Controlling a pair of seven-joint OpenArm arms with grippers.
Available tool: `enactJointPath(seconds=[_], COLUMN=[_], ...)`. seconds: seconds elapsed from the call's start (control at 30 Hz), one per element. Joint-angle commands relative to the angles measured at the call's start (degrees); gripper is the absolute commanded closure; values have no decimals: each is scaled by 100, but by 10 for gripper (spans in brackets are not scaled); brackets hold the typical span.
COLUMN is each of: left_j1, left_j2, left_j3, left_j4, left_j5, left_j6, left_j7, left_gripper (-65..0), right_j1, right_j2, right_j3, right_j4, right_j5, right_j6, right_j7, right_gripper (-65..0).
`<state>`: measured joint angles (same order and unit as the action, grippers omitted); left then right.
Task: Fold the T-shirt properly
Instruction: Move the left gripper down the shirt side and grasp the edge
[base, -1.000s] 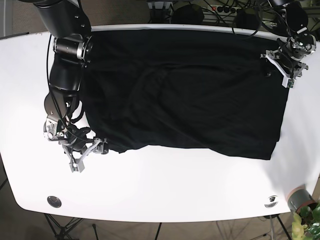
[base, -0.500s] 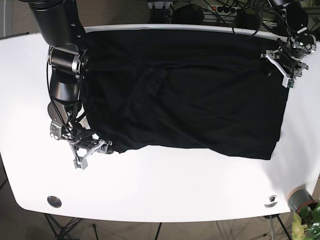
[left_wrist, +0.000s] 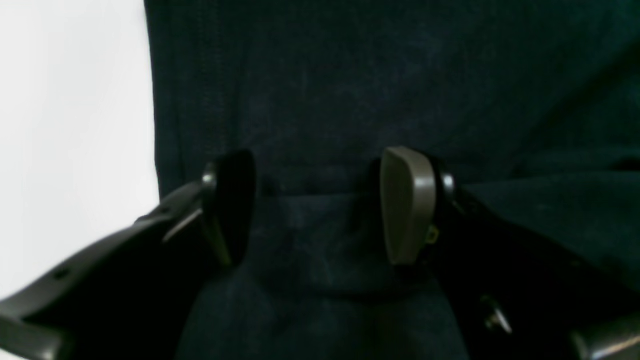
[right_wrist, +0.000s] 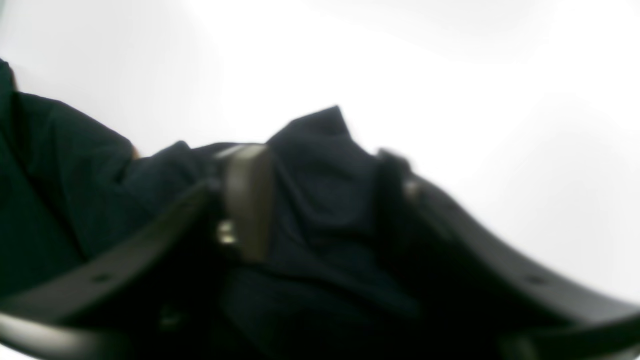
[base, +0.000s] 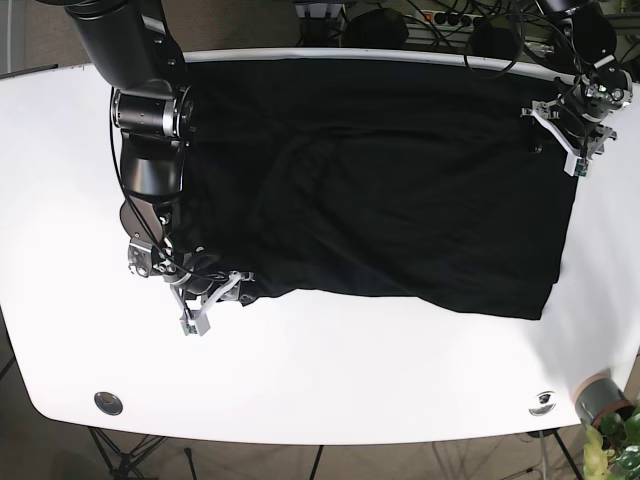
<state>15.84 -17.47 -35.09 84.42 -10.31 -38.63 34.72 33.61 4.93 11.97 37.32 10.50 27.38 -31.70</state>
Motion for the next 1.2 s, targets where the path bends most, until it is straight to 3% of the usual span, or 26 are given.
enactJointPath(seconds=[0.0,0.13,0.43,0.57,0.63,0.8,1.17], left_j1=[-164,-551,-2045,-2951,-3373,-3944,-5245], left_j2=[-94,-94,-270,-376,-384,-525,-868], left_j3=[-38,-258,-284,-38,76,384,1325], left_j4=[125,204,37,-781,-1247,-2179,-5317], left_j5=[-38,-38,103,402,455,437,428], left_j6=[-1,8,79,439,685,1107,1248], left_j7=[-39,-30,990,1007,875,348,-1384], left_gripper=[-372,-376,-381,-465,-512,-536,-536], right_j1=[81,99,81,90,90,90,81], right_j2=[30,39,57,57,48,39,74], right_j3=[12,3,-5,-5,-5,-5,21], right_j4=[17,17,650,677,686,686,677], right_j5=[-105,-114,-123,-123,-123,-114,-96], right_j6=[-17,-17,-17,-17,-17,-17,-8], right_j7=[-78,-16,-324,-421,-421,-430,-430], right_gripper=[-179,-51,-44,-44,-44,-44,-44])
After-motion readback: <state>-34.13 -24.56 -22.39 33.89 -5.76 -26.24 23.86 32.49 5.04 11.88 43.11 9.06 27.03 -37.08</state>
